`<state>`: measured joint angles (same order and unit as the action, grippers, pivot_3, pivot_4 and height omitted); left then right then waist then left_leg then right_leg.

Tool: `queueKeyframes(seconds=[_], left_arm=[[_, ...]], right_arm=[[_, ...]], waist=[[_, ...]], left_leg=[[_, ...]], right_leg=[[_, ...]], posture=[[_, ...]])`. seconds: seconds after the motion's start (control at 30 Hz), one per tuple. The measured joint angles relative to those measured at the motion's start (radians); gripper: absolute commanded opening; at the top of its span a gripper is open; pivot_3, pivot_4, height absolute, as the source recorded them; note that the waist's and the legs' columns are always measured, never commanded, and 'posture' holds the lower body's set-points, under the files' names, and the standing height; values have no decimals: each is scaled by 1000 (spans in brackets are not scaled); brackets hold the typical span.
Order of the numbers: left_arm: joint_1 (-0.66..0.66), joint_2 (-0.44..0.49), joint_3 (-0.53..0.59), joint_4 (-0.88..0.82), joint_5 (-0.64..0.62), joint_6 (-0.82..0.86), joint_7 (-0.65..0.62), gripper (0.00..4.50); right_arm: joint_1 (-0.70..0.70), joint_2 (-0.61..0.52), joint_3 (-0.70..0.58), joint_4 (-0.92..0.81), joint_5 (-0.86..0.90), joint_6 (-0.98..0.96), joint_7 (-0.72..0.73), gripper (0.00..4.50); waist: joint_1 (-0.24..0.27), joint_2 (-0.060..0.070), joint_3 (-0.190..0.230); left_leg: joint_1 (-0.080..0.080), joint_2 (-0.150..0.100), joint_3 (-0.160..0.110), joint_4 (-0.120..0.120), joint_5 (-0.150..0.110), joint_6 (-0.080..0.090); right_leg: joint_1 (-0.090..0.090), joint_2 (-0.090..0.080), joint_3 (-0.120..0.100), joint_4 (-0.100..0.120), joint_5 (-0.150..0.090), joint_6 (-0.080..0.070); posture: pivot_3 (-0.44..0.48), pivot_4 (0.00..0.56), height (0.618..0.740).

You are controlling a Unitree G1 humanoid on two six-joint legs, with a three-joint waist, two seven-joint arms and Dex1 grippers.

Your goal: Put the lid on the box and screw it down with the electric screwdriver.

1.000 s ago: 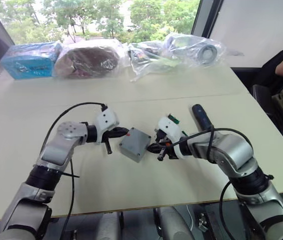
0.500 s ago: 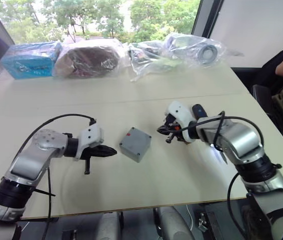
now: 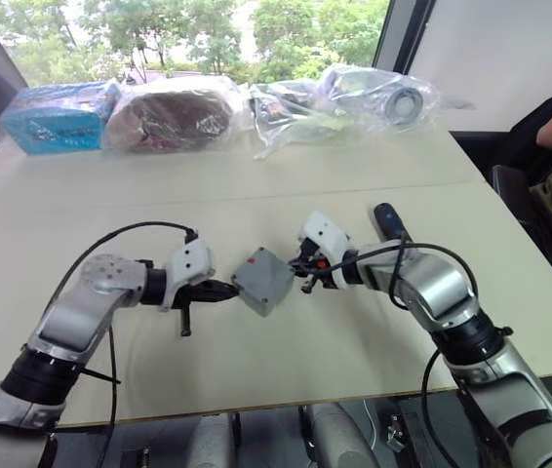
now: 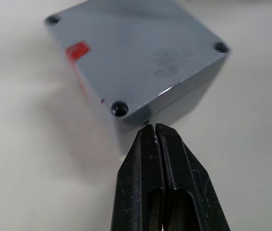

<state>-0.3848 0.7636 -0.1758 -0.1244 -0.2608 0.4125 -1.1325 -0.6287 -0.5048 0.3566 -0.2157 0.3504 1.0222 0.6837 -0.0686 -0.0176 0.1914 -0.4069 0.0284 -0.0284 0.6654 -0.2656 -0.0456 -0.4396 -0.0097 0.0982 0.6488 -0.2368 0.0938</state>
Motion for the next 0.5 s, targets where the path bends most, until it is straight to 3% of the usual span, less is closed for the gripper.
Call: queueKeyframes(seconds=[0.5], left_arm=[[-56, -6, 2, 107, 43, -100, 10, 0]], right_arm=[[26, -6, -49, -102, 57, 101, 3, 64]], waist=[[0, 0, 0]], left_leg=[[0, 0, 0, 0, 0, 0]], right_leg=[[0, 0, 0, 0, 0, 0]], posture=[[0, 150, 740]])
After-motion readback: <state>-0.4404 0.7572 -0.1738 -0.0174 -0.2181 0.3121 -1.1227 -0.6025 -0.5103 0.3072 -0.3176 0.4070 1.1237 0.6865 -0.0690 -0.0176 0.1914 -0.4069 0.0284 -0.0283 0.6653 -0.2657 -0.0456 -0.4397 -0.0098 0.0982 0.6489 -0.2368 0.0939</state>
